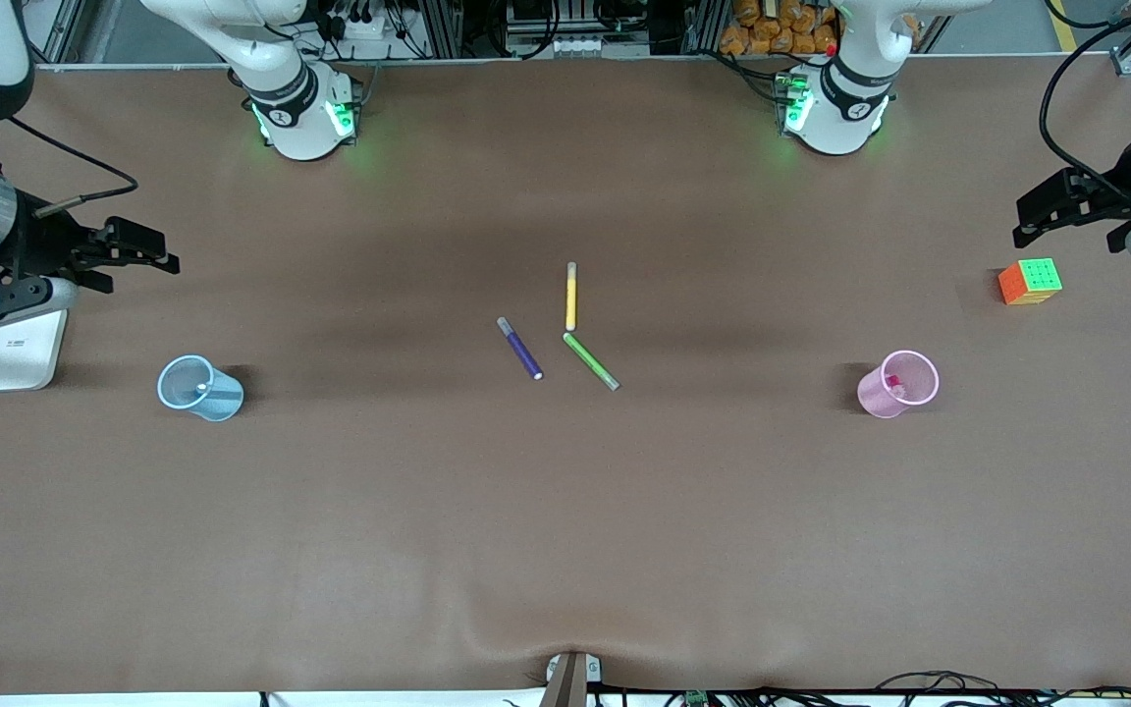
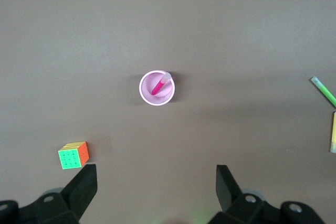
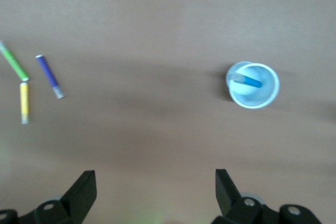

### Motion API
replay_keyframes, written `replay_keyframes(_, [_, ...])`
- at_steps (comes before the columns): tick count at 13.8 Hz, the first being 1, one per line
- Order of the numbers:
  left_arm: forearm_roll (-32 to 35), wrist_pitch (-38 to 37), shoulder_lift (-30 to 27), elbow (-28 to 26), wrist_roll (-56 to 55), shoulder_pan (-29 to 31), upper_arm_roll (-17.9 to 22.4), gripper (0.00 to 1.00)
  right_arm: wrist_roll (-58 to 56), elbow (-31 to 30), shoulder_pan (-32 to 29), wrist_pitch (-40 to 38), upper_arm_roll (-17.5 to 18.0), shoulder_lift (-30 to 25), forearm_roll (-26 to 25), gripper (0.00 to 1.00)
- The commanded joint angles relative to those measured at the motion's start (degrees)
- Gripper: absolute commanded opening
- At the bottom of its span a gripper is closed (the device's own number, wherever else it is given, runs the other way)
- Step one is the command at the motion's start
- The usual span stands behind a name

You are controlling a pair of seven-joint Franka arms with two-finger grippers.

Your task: Place pink and blue markers in matching cups

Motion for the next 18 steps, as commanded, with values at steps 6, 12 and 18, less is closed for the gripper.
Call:
replay_keyframes(6, [-1.04,-1.21,0.85,1.76,-0.15,0.2,-0.01,1.0,9.69,8.58,7.04,-8.61,-9.43,-3.1,-5.21,1.0])
replay_keyframes(12, [-1.22,-1.29,1.03,1.5,-0.06,0.2,-0.1,1.0,14.89,10.1,6.61,-10.57,-10.32,-2.66,-4.07,1.0])
replay_keyframes(18, [-1.22,-1.29,1.2,1.41,-0.06,0.11,-0.1,1.0,11.55,7.73,5.38,-7.66,-10.41,-2.66,-1.52,1.0])
